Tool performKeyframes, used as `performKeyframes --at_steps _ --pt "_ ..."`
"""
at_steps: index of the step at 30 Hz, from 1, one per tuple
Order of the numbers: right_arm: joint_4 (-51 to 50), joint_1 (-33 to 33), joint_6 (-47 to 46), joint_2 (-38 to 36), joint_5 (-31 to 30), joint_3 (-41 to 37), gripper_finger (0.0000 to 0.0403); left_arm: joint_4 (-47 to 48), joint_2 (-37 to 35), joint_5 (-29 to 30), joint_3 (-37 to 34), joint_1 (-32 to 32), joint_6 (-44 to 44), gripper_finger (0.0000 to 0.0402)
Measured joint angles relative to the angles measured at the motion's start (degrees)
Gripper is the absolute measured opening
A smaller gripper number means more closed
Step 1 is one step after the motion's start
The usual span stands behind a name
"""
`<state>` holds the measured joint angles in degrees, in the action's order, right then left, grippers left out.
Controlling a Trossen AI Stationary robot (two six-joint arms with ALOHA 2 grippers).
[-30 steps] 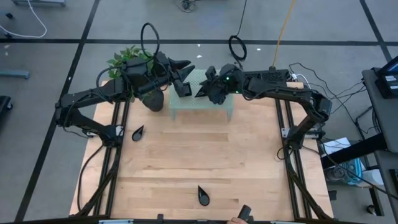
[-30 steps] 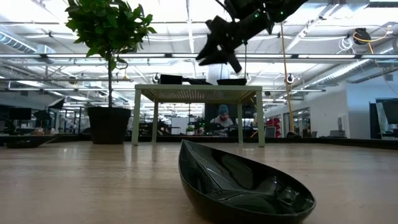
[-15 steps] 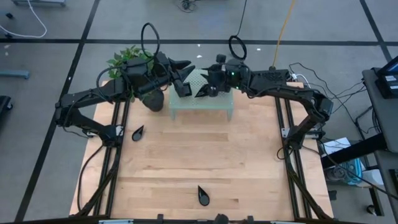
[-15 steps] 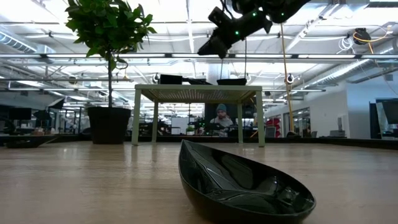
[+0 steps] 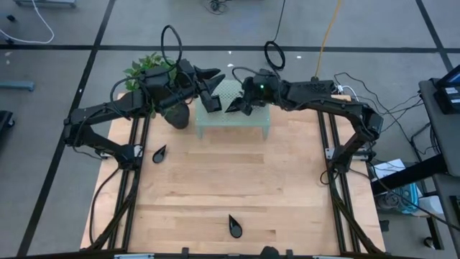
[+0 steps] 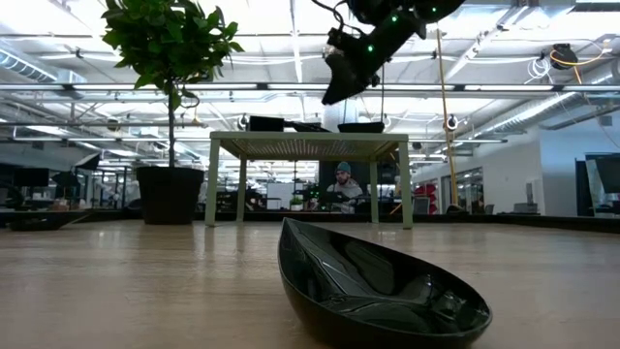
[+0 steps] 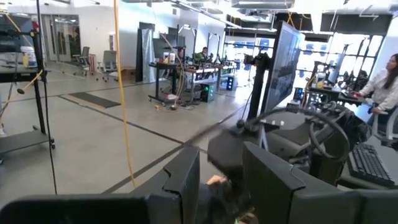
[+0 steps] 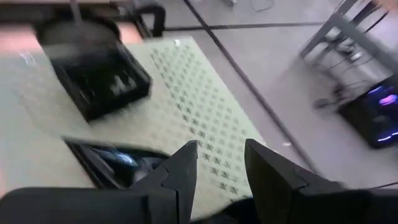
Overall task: Pick & Place Mini shaped plates
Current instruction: Stack the drop shaped plate on top of the other drop shaped plate on the shelf
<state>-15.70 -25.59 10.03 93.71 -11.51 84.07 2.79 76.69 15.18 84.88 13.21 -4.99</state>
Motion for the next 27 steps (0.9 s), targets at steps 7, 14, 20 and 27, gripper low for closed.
performKeyframes --at_steps 7,14,20,27 --pt "-0.2 -2.3 -10.0 0.0 8.5 1.8 0.0125 0.8 0.0 0.0 0.0 0.0 -2.7 0.0124" --pt "-0.4 -0.9 -2.5 -5.6 2.5 1.8 0.0125 8.0 3.5 0.1 0.0 0.2 -1.5 0.0124" --pt "-7.1 -0.1 -1.8 -14.2 -4.9 1.8 0.0125 9.4 8.3 0.4 0.0 2.1 -1.1 0.0124" --pt "-13.0 -0.2 -10.6 -23.2 -6.5 1.8 0.0125 9.8 15.7 0.5 0.0 4.6 -6.4 0.0124"
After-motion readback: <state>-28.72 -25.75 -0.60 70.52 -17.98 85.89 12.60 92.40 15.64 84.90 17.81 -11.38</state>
